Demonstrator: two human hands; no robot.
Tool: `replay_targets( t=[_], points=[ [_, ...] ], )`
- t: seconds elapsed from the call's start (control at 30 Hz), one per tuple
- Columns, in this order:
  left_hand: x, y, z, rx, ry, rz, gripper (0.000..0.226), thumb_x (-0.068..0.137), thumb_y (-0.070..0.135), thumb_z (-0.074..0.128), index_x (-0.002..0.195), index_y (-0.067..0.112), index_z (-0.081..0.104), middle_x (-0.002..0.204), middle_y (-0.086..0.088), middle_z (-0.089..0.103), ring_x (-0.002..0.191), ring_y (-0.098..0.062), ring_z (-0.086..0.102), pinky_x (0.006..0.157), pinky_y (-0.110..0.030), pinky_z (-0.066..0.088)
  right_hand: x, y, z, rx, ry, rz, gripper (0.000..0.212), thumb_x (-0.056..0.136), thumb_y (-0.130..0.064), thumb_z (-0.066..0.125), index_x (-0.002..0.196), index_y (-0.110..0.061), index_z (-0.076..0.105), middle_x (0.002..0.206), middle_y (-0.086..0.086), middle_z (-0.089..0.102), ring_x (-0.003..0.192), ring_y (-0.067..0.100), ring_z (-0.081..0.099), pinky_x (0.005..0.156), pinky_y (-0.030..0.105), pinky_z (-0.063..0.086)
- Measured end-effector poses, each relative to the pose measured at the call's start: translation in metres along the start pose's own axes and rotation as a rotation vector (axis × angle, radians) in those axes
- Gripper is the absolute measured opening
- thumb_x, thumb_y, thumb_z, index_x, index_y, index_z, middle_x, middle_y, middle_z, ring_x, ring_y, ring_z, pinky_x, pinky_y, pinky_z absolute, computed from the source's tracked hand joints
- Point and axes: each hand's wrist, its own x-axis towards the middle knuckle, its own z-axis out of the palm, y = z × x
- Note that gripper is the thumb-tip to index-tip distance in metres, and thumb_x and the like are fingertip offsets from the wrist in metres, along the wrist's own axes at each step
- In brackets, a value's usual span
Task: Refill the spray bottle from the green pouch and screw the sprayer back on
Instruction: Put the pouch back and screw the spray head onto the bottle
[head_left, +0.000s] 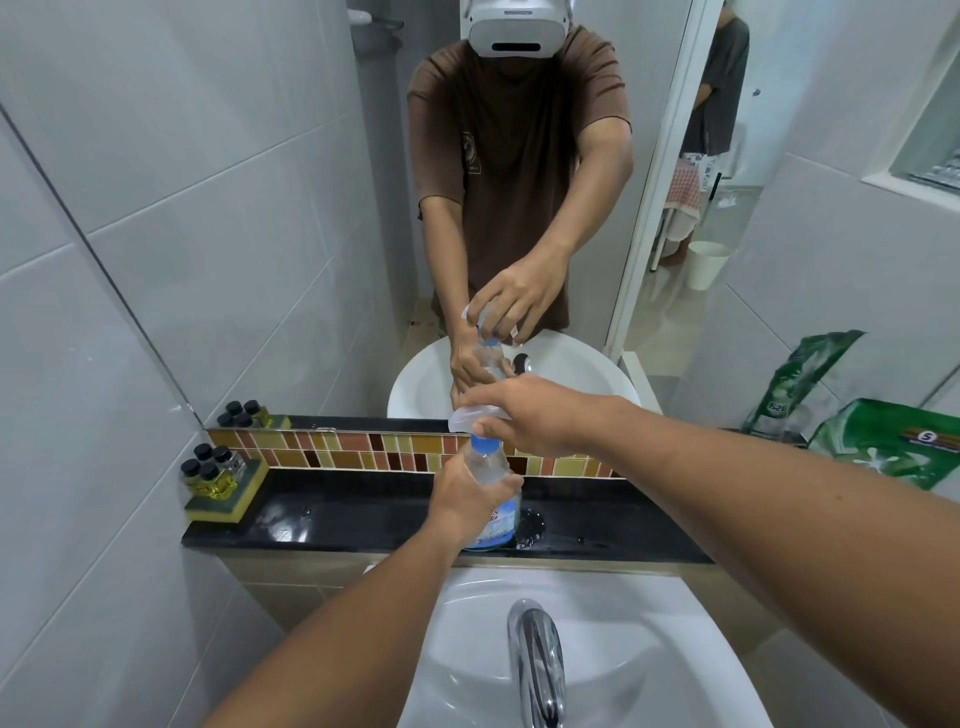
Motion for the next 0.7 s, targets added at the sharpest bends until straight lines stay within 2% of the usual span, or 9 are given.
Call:
replay_targets(
  t=[0.07, 0.17, 0.33, 0.47, 0.53, 0.63, 0.7],
  points=[
    [0.000, 0.000, -0.001, 0.002, -0.010, -0.002, 0.039, 0.084, 0.034, 0.085, 0.115, 0.024, 0.064, 0.105, 0.001, 0.073, 0.100, -0.019, 0.070, 0.094, -0.042, 0.058, -0.002, 0.000, 0.003, 0.011, 0.026, 0.009, 0.036, 0.107, -0.027, 0.057, 0.143, -0.026, 0.057, 0.140, 0.005, 0.059, 0.123, 0.026, 0.056, 0.100, 0.039, 0.048],
    [0.000, 0.000, -0.001, 0.008, -0.005, 0.000, 0.039, 0.084, 0.034, 0.086, 0.115, 0.024, 0.064, 0.105, 0.001, 0.073, 0.100, -0.019, 0.070, 0.092, -0.040, 0.059, -0.003, -0.001, 0.008, 0.019, 0.059, 0.029, 0.035, 0.108, -0.027, 0.055, 0.143, -0.026, 0.057, 0.137, 0.006, 0.061, 0.120, 0.026, 0.058, 0.095, 0.038, 0.050],
    [0.000, 0.001, 0.001, 0.033, -0.012, -0.008, 0.039, 0.084, 0.035, 0.085, 0.115, 0.025, 0.063, 0.106, 0.001, 0.073, 0.100, -0.019, 0.070, 0.093, -0.043, 0.059, -0.004, -0.003, 0.012, 0.022, 0.090, 0.050, 0.035, 0.108, -0.028, 0.055, 0.143, -0.023, 0.056, 0.134, 0.008, 0.062, 0.119, 0.027, 0.057, 0.096, 0.040, 0.052],
    [0.000, 0.002, -0.001, 0.047, -0.027, 0.008, 0.041, 0.086, 0.033, 0.084, 0.119, 0.023, 0.063, 0.108, 0.002, 0.073, 0.103, -0.019, 0.070, 0.095, -0.041, 0.057, -0.009, -0.001, 0.005, 0.071, 0.080, 0.039, 0.045, 0.105, -0.037, 0.059, 0.148, -0.026, 0.051, 0.146, 0.003, 0.057, 0.130, 0.025, 0.052, 0.104, 0.042, 0.047],
    [0.002, 0.002, -0.003, 0.035, -0.043, 0.016, 0.037, 0.084, 0.031, 0.085, 0.114, 0.024, 0.064, 0.105, 0.001, 0.074, 0.101, -0.019, 0.071, 0.092, -0.038, 0.057, -0.015, 0.006, 0.001, 0.136, 0.124, 0.036, 0.048, 0.103, -0.036, 0.062, 0.149, -0.030, 0.049, 0.149, -0.001, 0.055, 0.133, 0.020, 0.050, 0.107, 0.040, 0.046],
    [0.003, 0.001, -0.006, 0.021, -0.092, 0.009, 0.033, 0.084, 0.029, 0.085, 0.108, 0.025, 0.064, 0.103, -0.001, 0.073, 0.099, -0.019, 0.071, 0.091, -0.038, 0.056, -0.025, 0.022, 0.001, 0.168, 0.128, 0.034, 0.037, 0.105, -0.029, 0.061, 0.142, -0.035, 0.057, 0.129, -0.002, 0.065, 0.109, 0.016, 0.062, 0.094, 0.036, 0.053],
    [0.003, 0.002, -0.009, 0.019, -0.111, 0.013, 0.032, 0.084, 0.028, 0.085, 0.108, 0.024, 0.064, 0.103, -0.002, 0.073, 0.099, -0.019, 0.071, 0.091, -0.037, 0.056, -0.029, 0.026, 0.003, 0.184, 0.114, 0.034, 0.036, 0.107, -0.028, 0.058, 0.143, -0.034, 0.058, 0.114, -0.005, 0.066, 0.094, 0.010, 0.064, 0.083, 0.030, 0.052]
  ],
)
